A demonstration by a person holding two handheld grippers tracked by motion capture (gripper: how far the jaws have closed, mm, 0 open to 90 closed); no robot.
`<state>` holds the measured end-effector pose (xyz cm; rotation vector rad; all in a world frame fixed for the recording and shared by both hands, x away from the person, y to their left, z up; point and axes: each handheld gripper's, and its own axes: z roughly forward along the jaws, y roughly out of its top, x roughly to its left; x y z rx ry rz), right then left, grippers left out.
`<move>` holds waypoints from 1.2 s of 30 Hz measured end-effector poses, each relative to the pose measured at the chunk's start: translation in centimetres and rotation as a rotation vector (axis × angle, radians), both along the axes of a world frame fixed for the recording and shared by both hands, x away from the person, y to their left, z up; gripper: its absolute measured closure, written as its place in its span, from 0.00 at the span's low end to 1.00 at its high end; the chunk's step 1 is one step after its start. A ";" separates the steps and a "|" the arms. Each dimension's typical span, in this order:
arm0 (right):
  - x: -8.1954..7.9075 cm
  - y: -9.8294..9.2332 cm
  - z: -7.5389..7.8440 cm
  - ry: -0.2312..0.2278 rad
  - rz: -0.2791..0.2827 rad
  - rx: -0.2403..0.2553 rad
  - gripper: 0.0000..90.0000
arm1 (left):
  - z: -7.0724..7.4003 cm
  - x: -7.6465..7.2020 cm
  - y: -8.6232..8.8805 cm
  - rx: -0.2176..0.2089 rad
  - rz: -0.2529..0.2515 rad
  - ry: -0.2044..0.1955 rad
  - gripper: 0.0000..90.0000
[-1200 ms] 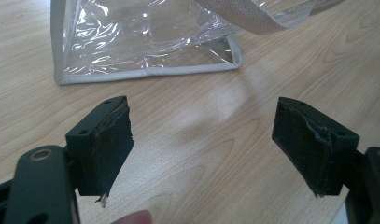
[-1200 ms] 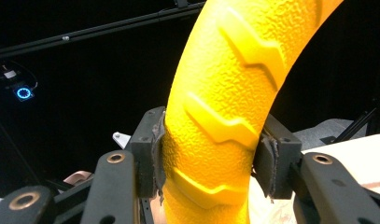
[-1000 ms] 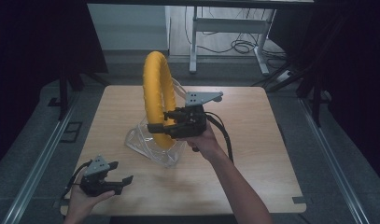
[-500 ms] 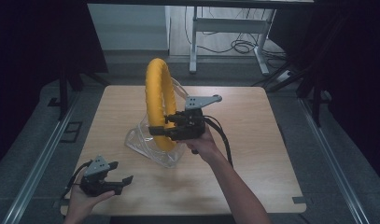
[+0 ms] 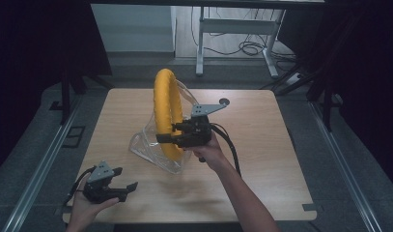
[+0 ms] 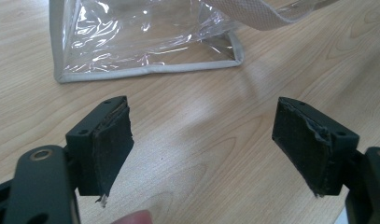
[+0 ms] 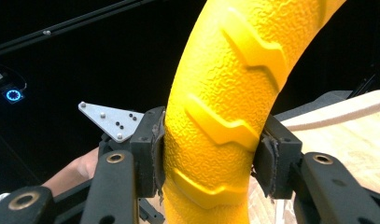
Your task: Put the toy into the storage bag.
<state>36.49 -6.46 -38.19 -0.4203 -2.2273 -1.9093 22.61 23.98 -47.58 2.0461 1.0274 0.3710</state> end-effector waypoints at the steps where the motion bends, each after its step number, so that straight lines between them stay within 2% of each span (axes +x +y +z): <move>1: 0.1 0.0 -0.1 0.003 0.001 0.000 0.56 | 0.0 0.0 0.0 -0.001 0.001 0.000 0.22; 7: 0.3 0.1 -1.0 0.013 0.004 -0.010 0.56 | 0.0 0.0 0.0 0.000 0.000 -0.001 0.22; 15: 0.9 -0.3 -2.5 0.059 -0.008 -0.003 0.55 | 0.0 0.0 0.0 0.002 0.001 0.000 0.22; 21: 1.5 -1.0 -2.6 0.083 -0.086 0.012 0.53 | 0.0 0.0 0.0 0.001 0.000 0.001 0.22; 30: 1.0 -1.0 -2.5 0.013 -0.119 -0.017 0.50 | -0.1 0.0 -0.1 0.004 0.000 0.003 0.22; 36: 0.7 -1.1 -2.5 -0.009 -0.130 -0.033 0.45 | -0.1 0.0 -0.1 0.004 0.000 0.003 0.22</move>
